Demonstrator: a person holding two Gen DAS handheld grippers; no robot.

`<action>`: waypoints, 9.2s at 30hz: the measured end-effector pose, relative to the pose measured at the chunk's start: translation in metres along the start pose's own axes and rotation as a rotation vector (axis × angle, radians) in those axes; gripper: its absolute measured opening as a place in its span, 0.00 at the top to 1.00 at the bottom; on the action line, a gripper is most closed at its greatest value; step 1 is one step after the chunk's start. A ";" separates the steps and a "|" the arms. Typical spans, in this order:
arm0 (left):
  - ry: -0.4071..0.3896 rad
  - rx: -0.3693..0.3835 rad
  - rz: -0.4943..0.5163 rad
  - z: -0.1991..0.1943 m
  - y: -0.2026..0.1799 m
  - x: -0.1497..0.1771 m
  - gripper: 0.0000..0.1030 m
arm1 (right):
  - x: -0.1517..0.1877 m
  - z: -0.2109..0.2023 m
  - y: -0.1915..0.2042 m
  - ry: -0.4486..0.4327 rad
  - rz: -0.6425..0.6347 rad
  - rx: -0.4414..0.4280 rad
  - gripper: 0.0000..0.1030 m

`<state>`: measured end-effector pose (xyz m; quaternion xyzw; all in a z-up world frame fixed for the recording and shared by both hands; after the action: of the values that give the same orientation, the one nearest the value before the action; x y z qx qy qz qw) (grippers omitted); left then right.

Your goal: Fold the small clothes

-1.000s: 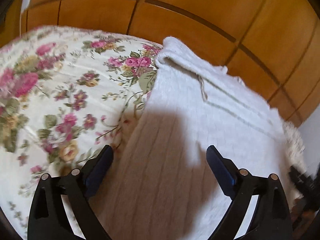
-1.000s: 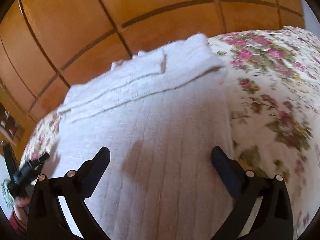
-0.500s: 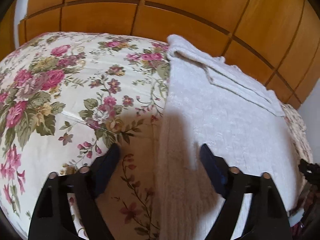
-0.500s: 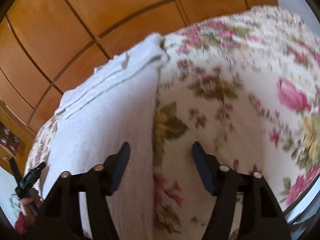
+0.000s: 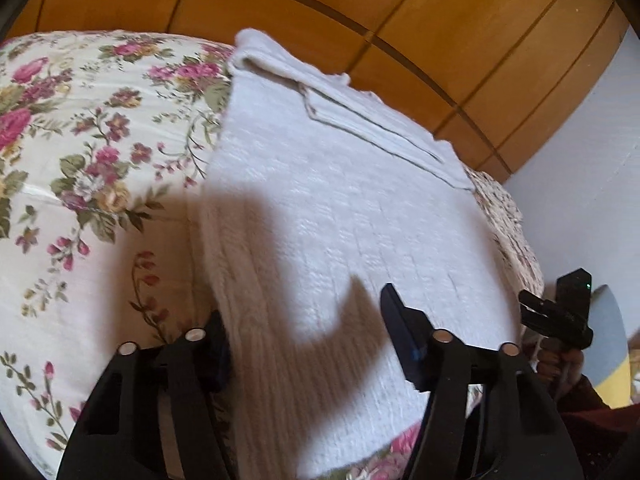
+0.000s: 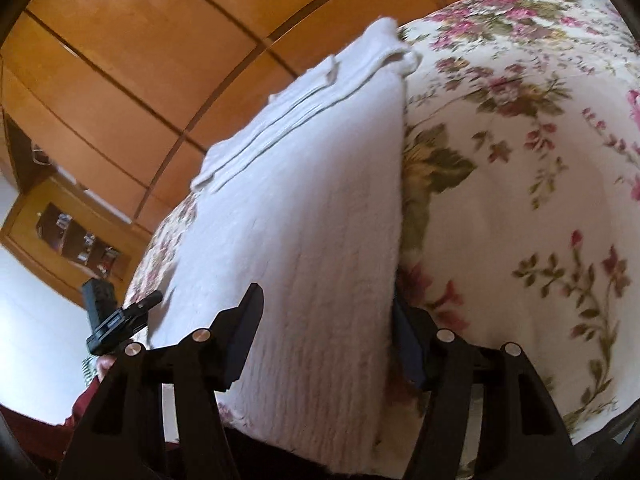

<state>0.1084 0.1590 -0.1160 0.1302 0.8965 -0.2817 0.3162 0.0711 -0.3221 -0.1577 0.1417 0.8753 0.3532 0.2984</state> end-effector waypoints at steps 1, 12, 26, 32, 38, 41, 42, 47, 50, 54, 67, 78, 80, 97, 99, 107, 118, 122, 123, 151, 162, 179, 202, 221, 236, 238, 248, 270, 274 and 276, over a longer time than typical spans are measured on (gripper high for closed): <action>0.002 0.012 0.001 -0.001 -0.001 0.002 0.47 | 0.003 0.001 0.001 0.011 -0.003 -0.013 0.42; 0.011 0.137 -0.070 0.006 0.004 0.004 0.64 | 0.013 0.006 -0.012 0.070 0.082 -0.155 0.66; 0.034 0.125 -0.095 0.005 0.001 0.011 0.89 | 0.018 0.011 -0.005 0.076 0.046 -0.149 0.93; -0.045 0.156 -0.072 -0.020 -0.012 0.010 0.94 | 0.012 -0.008 0.014 0.028 -0.008 -0.274 0.94; -0.148 0.211 -0.047 -0.046 -0.031 0.004 0.95 | 0.007 -0.027 0.034 -0.029 -0.048 -0.378 0.94; -0.175 0.245 -0.018 -0.058 -0.048 0.000 0.95 | 0.005 -0.035 0.039 -0.042 -0.040 -0.421 0.94; -0.181 0.251 -0.005 -0.062 -0.052 -0.001 0.95 | 0.003 -0.041 0.041 -0.053 -0.040 -0.436 0.94; -0.226 0.301 0.055 -0.089 -0.077 0.001 0.95 | -0.001 -0.070 0.038 -0.101 -0.032 -0.501 0.94; -0.245 0.334 0.040 -0.103 -0.083 0.006 0.95 | 0.000 -0.087 0.038 -0.118 -0.042 -0.523 0.94; -0.287 0.410 0.007 -0.126 -0.091 0.018 0.95 | 0.010 -0.111 0.035 -0.129 -0.047 -0.564 0.94; -0.338 0.683 0.005 -0.182 -0.130 0.047 0.95 | 0.063 -0.178 0.030 -0.121 -0.064 -0.670 0.94; -0.287 0.587 -0.189 -0.130 -0.086 0.004 0.95 | 0.018 -0.145 0.002 -0.152 0.122 -0.703 0.94; -0.281 0.570 -0.210 -0.123 -0.079 -0.005 0.95 | 0.007 -0.139 -0.001 -0.172 0.132 -0.713 0.94; -0.238 0.399 -0.276 -0.047 -0.022 -0.069 0.95 | -0.088 -0.065 -0.007 -0.179 0.252 -0.601 0.94; -0.231 0.392 -0.295 -0.035 -0.016 -0.074 0.95 | -0.098 -0.053 -0.010 -0.175 0.266 -0.587 0.94; -0.218 0.298 -0.354 0.013 0.013 -0.101 0.95 | -0.141 -0.004 -0.022 -0.158 0.278 -0.470 0.94; -0.133 0.094 -0.315 0.076 0.030 -0.113 0.93 | -0.166 0.051 -0.048 -0.166 0.308 -0.291 0.91; -0.125 0.052 -0.277 0.086 0.030 -0.107 0.91 | -0.164 0.054 -0.054 -0.214 0.290 -0.260 0.65; -0.140 0.062 -0.272 0.083 0.030 -0.106 0.86 | -0.164 0.052 -0.054 -0.236 0.287 -0.266 0.51; -0.229 -0.090 -0.177 -0.002 -0.011 -0.026 0.53 | -0.069 -0.017 -0.021 -0.294 -0.029 0.154 0.68; -0.185 -0.073 -0.144 0.002 -0.020 -0.021 0.71 | -0.063 -0.018 -0.015 -0.243 -0.070 0.178 0.68; -0.161 -0.099 -0.100 -0.033 -0.026 0.024 0.95 | -0.038 -0.037 0.000 -0.202 -0.176 0.223 0.95; -0.177 -0.151 0.109 0.024 -0.094 -0.060 0.28 | -0.053 0.014 0.075 -0.255 -0.436 0.496 0.61; -0.006 -0.214 0.101 0.112 -0.088 -0.098 0.26 | -0.102 0.063 0.055 -0.234 -0.315 0.532 0.61; 0.045 -0.263 0.171 0.151 -0.074 -0.111 0.11 | -0.090 0.070 0.027 -0.334 -0.330 0.612 0.62; 0.045 -0.269 0.181 0.151 -0.077 -0.111 0.11 | -0.087 0.068 0.027 -0.350 -0.339 0.601 0.61; -0.142 -0.267 0.113 0.087 -0.086 -0.075 0.07 | -0.086 0.062 0.028 -0.348 -0.332 0.549 0.56; -0.221 -0.331 -0.173 0.005 -0.014 0.005 0.07 | -0.013 0.044 0.044 -0.176 -0.288 0.289 0.78; -0.224 -0.278 -0.182 0.006 -0.014 0.006 0.05 | -0.008 0.046 0.043 -0.202 -0.285 0.283 0.77; -0.220 -0.214 -0.197 0.010 -0.013 0.003 0.05 | -0.004 0.045 0.043 -0.223 -0.291 0.287 0.77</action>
<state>0.1057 0.1431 -0.1183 -0.0243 0.8898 -0.2268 0.3952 0.1040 -0.2699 -0.1516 0.0929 0.8895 0.1605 0.4177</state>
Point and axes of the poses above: each gripper's, at about its wrist camera, not at the fingertips, and z roughly the way its jaws point, y to its left, x to its underside, the point moved 1 cm from there along z, roughly the way its jaws point, and after that the axes turned 8 degrees about z, right-handed, at the moved point
